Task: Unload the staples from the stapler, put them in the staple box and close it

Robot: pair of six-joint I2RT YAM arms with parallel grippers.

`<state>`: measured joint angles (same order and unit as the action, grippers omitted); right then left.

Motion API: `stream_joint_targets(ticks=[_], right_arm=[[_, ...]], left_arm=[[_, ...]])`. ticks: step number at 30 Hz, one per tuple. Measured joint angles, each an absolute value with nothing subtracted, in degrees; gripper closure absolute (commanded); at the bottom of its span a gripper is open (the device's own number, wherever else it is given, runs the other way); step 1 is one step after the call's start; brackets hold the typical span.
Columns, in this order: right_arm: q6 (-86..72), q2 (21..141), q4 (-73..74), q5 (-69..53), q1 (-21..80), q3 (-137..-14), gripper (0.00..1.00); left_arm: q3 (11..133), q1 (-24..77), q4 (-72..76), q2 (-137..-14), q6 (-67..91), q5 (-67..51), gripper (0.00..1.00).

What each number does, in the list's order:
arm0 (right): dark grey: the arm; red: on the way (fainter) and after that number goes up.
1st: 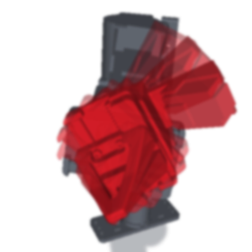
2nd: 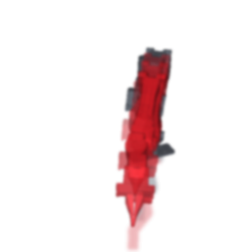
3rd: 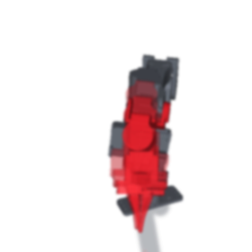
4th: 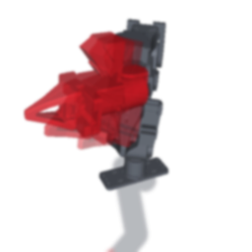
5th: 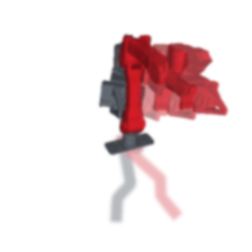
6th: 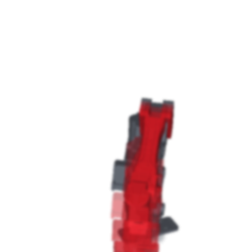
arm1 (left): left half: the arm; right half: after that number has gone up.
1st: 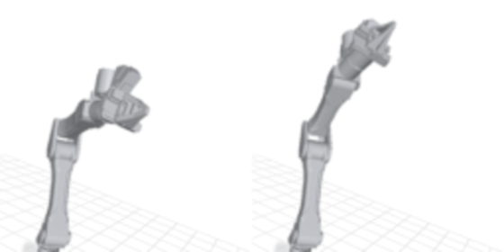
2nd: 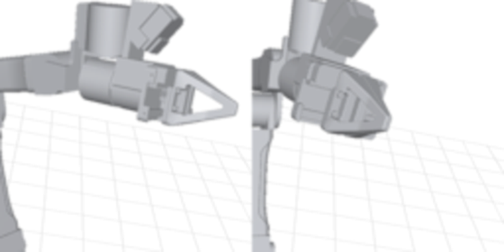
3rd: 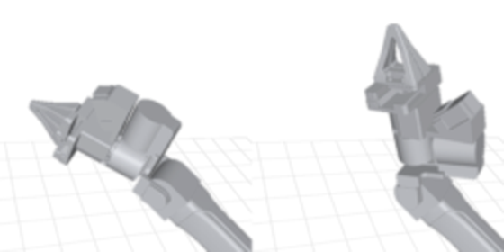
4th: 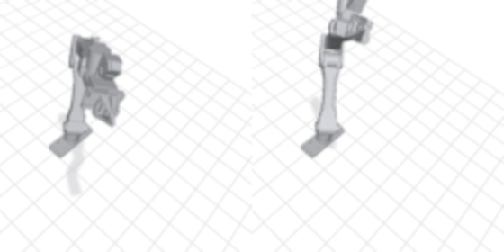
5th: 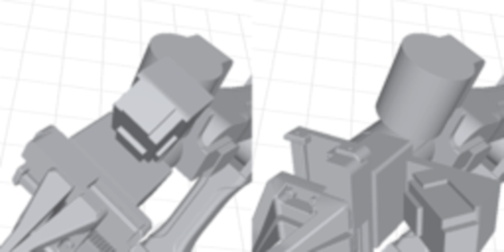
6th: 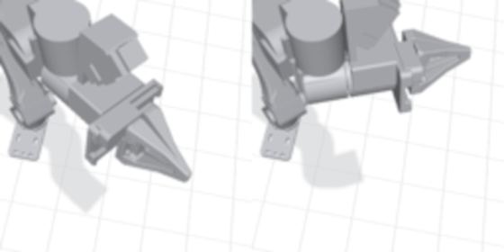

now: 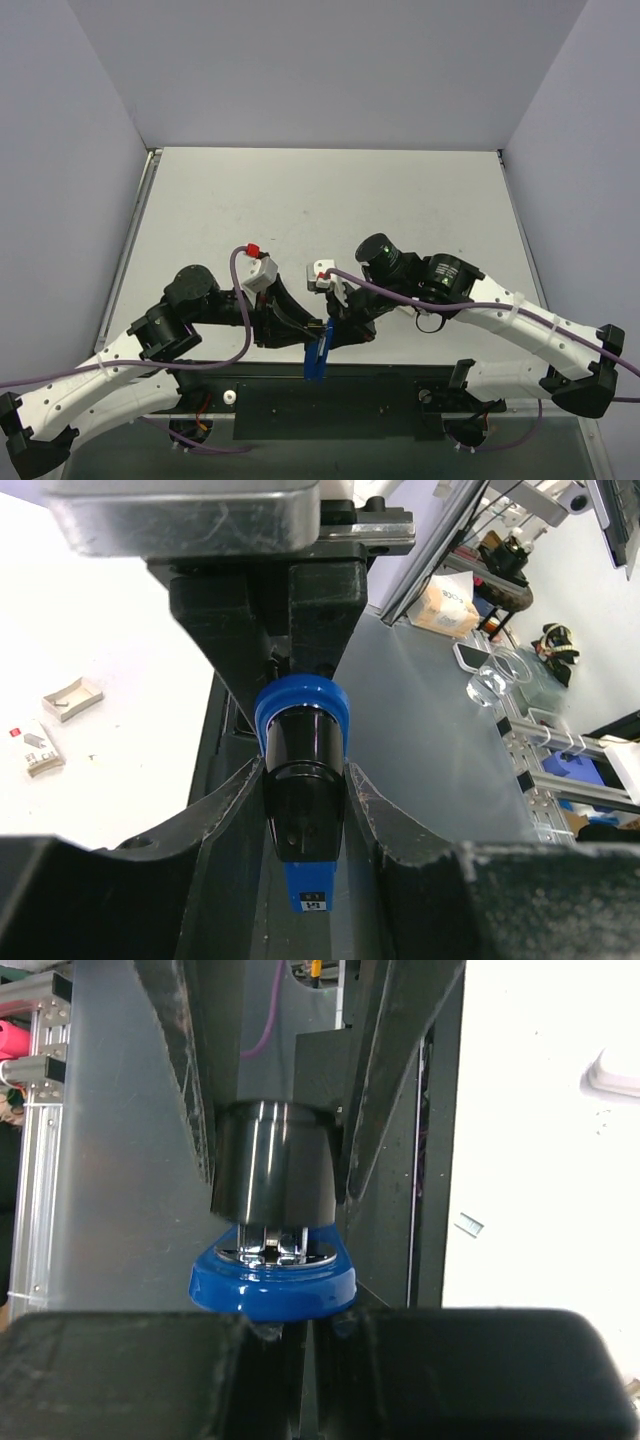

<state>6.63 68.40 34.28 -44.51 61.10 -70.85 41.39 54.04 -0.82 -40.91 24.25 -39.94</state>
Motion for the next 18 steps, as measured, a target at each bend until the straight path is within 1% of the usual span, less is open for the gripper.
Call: stream_joint_targets(ticks=[12,18], right_arm=[[2.76,52.64,20.91,-36.91,60.77,-58.7,1.0],[-1.06,45.58,19.14,-30.17,60.36,-54.7,1.0]], left_arm=[[41.23,55.57,-0.49,-35.59,24.36,-30.13,1.0],[43.2,55.57,-4.56,-35.11,23.94,-21.47,1.0]])
